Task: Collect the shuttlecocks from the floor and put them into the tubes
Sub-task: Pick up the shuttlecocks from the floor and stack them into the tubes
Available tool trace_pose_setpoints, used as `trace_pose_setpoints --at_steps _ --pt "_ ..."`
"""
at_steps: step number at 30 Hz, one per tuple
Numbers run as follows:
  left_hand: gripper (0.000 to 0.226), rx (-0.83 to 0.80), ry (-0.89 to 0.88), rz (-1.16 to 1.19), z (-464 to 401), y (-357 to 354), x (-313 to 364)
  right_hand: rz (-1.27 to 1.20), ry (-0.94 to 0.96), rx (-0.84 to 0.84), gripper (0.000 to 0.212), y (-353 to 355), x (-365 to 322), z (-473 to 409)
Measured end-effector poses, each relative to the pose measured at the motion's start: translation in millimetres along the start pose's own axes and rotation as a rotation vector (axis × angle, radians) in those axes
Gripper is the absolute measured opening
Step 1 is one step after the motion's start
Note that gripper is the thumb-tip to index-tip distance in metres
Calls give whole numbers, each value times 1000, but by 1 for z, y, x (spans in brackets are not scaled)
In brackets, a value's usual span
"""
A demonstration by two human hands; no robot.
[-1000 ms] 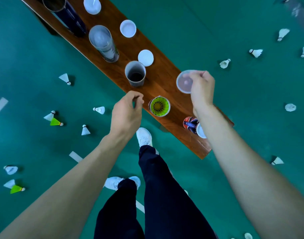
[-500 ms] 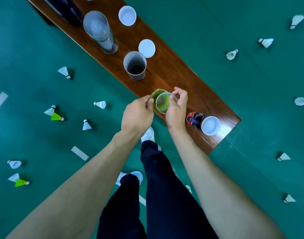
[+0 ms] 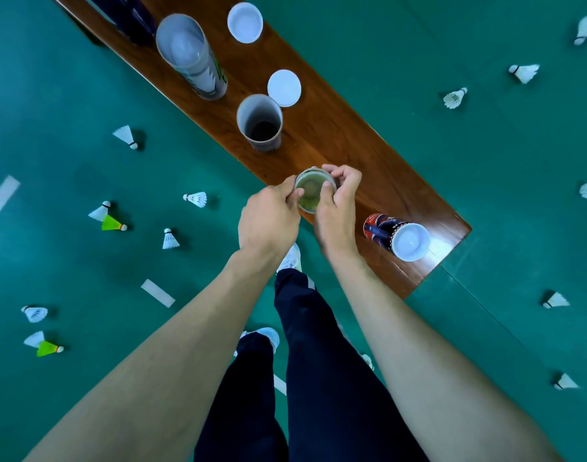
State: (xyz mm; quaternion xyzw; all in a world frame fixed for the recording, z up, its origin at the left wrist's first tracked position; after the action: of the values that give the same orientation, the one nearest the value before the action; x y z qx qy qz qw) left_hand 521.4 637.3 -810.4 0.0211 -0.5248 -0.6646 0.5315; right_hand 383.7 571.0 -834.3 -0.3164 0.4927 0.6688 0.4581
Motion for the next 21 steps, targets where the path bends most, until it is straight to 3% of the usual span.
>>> trace_pose_setpoints --at_steps 3,8,21 --pt "18 -24 13 -30 0 -6 -4 48 58 -47 19 -1 4 -1" --pt "37 -48 42 5 4 -14 -9 248 224 -97 41 -7 3 -4" --pt "47 -104 58 86 -2 -28 -20 365 325 -29 52 -12 4 -8"
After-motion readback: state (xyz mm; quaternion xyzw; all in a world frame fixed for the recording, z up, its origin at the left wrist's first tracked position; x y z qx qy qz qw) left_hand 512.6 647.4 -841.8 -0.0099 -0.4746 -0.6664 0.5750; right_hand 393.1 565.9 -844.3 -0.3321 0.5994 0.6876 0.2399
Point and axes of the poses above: each hand's wrist, its own z-axis away from the middle knuckle, its own y-axis out of the back of the hand, x = y × z, the point moved 10 cm from there along -z, towards the middle knuckle, and after that the axes turned 10 degrees about x, right-handed, at the moved point
